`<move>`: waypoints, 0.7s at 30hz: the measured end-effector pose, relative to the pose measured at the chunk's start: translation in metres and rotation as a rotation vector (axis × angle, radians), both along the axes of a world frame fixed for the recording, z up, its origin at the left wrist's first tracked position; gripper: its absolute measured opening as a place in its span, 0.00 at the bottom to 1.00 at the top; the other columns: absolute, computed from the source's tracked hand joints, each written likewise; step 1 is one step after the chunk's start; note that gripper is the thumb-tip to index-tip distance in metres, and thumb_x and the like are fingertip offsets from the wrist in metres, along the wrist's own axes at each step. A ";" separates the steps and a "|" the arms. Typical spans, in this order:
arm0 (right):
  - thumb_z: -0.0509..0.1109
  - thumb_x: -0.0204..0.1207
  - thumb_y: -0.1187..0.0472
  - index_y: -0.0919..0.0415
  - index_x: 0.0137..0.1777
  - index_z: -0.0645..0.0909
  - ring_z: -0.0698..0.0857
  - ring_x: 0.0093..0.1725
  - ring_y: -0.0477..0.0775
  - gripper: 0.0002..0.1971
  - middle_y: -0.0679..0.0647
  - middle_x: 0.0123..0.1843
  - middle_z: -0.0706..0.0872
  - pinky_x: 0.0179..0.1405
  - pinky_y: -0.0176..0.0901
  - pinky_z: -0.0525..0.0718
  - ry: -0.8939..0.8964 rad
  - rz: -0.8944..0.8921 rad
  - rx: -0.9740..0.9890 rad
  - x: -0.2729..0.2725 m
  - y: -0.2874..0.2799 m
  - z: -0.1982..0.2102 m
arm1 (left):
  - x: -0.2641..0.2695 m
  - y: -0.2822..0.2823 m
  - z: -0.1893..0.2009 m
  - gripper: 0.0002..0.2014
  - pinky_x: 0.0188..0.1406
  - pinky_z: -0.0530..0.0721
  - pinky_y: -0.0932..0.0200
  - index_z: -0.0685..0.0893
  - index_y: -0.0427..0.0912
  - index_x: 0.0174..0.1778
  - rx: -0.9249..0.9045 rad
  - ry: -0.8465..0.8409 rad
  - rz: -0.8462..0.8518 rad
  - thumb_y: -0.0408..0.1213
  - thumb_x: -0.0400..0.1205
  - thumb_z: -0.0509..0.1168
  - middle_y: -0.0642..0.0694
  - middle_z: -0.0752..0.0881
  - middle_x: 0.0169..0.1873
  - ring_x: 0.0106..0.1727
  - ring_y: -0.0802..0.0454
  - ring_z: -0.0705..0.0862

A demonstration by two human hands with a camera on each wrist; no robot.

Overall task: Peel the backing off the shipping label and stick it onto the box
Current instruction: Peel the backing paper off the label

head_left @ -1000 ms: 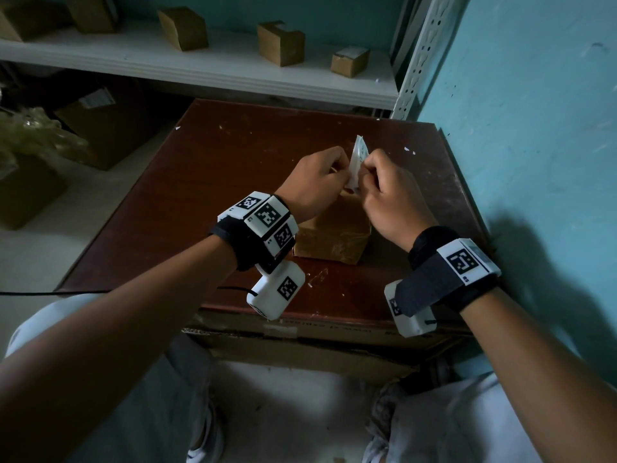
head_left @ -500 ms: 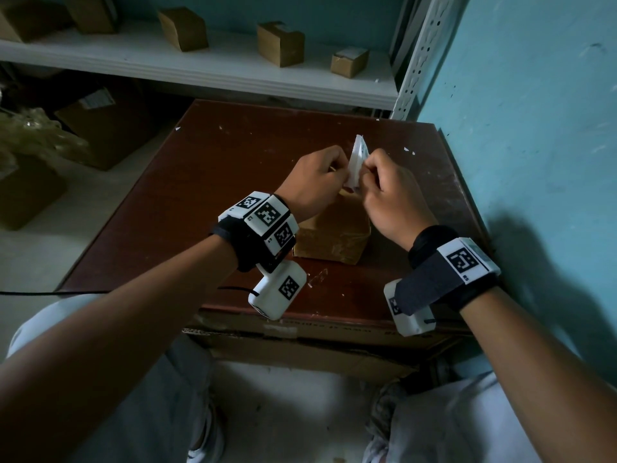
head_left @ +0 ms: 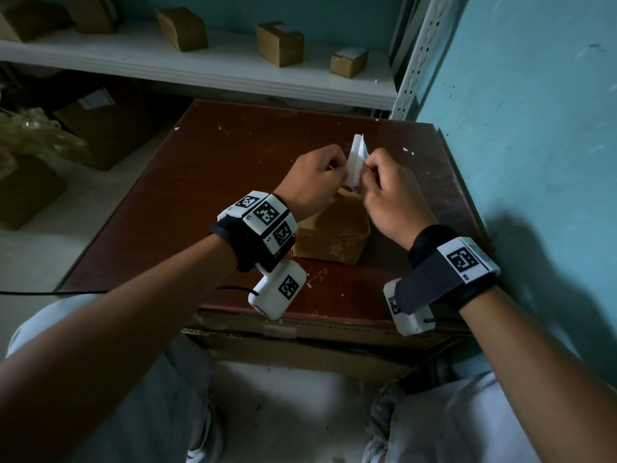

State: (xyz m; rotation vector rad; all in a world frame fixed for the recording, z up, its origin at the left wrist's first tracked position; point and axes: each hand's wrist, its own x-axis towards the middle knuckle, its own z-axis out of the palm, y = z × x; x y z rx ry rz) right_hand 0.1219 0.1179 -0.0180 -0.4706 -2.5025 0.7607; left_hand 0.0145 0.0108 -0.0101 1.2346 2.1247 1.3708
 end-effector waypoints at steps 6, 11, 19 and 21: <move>0.58 0.84 0.65 0.68 0.52 0.74 0.82 0.39 0.59 0.06 0.60 0.43 0.83 0.40 0.65 0.82 0.001 -0.012 -0.002 0.000 0.000 0.001 | -0.001 0.000 -0.001 0.05 0.48 0.88 0.43 0.78 0.39 0.44 0.019 -0.011 -0.008 0.31 0.84 0.58 0.40 0.84 0.49 0.47 0.44 0.87; 0.58 0.84 0.64 0.67 0.50 0.74 0.82 0.38 0.58 0.06 0.59 0.41 0.82 0.39 0.60 0.81 0.001 -0.012 -0.008 0.000 0.000 0.001 | -0.001 0.000 -0.001 0.05 0.43 0.90 0.54 0.77 0.37 0.45 0.044 -0.051 -0.013 0.29 0.84 0.57 0.45 0.82 0.44 0.41 0.51 0.87; 0.58 0.85 0.64 0.67 0.51 0.75 0.83 0.39 0.59 0.06 0.60 0.42 0.83 0.41 0.61 0.83 -0.003 -0.023 0.002 0.000 0.001 0.002 | -0.003 0.002 -0.003 0.05 0.44 0.89 0.53 0.77 0.38 0.44 0.052 -0.025 -0.002 0.30 0.84 0.58 0.49 0.81 0.42 0.40 0.54 0.85; 0.58 0.85 0.64 0.67 0.51 0.75 0.83 0.39 0.58 0.07 0.60 0.42 0.83 0.41 0.60 0.83 -0.004 -0.019 -0.005 0.001 0.001 0.002 | -0.004 0.001 -0.003 0.05 0.46 0.89 0.51 0.78 0.37 0.45 0.045 -0.026 -0.007 0.31 0.84 0.58 0.46 0.82 0.44 0.42 0.51 0.86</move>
